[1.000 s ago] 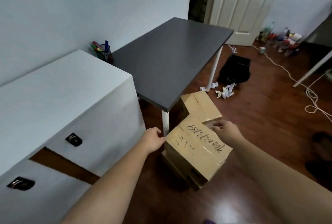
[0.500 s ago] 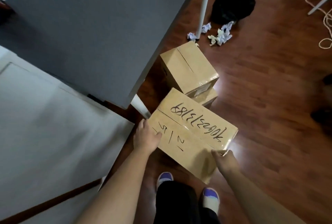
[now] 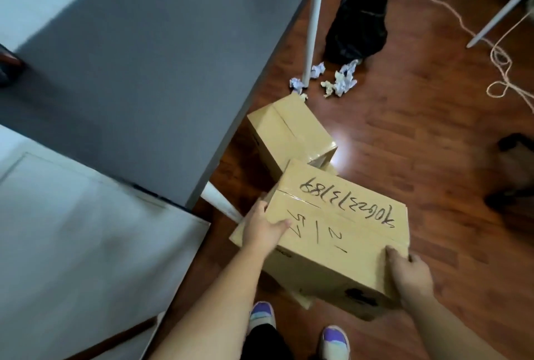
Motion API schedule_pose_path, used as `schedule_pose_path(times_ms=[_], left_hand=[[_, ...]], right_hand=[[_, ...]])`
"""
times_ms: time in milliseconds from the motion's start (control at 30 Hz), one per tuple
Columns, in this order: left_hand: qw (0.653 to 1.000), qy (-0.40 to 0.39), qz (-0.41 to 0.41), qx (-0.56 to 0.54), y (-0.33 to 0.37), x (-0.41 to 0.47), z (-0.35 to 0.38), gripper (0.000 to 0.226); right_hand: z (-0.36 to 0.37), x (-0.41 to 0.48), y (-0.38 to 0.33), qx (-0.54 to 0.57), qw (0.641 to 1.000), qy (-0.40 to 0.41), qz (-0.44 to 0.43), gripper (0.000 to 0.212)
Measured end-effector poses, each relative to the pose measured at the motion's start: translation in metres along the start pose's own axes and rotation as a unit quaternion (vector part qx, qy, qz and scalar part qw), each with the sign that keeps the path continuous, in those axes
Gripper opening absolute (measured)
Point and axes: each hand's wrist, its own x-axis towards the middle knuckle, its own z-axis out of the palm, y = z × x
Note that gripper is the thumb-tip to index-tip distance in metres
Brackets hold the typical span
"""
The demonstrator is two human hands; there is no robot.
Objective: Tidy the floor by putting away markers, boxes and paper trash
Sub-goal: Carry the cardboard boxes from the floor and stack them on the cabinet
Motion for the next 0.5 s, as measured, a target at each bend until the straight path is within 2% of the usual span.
schedule_pose_path(times_ms=[100,200,267,400,500], left_hand=[[0.997,0.015,0.063,-0.029,0.064,-0.037,-0.011,0.058],[0.988,0.064,0.124,-0.061,0.131,-0.076,-0.035,0.061],[0.975,0.107,0.172,-0.092,0.174,-0.109,-0.061,0.056],[0.929,0.209,0.251,-0.173,0.226,-0.182,-0.134,0.052],[0.887,0.294,0.284,-0.216,0.224,-0.237,-0.202,0.054]], right_hand=[[-0.057,-0.013,-0.038,0.008,0.998,0.03,-0.052,0.057],[-0.114,-0.035,-0.09,0.047,0.989,0.071,-0.12,0.053],[-0.153,-0.057,-0.13,0.075,0.977,0.086,-0.18,0.053],[-0.206,-0.125,-0.211,0.113,0.94,0.077,-0.313,0.057],[-0.216,-0.202,-0.259,0.139,0.892,0.037,-0.429,0.053]])
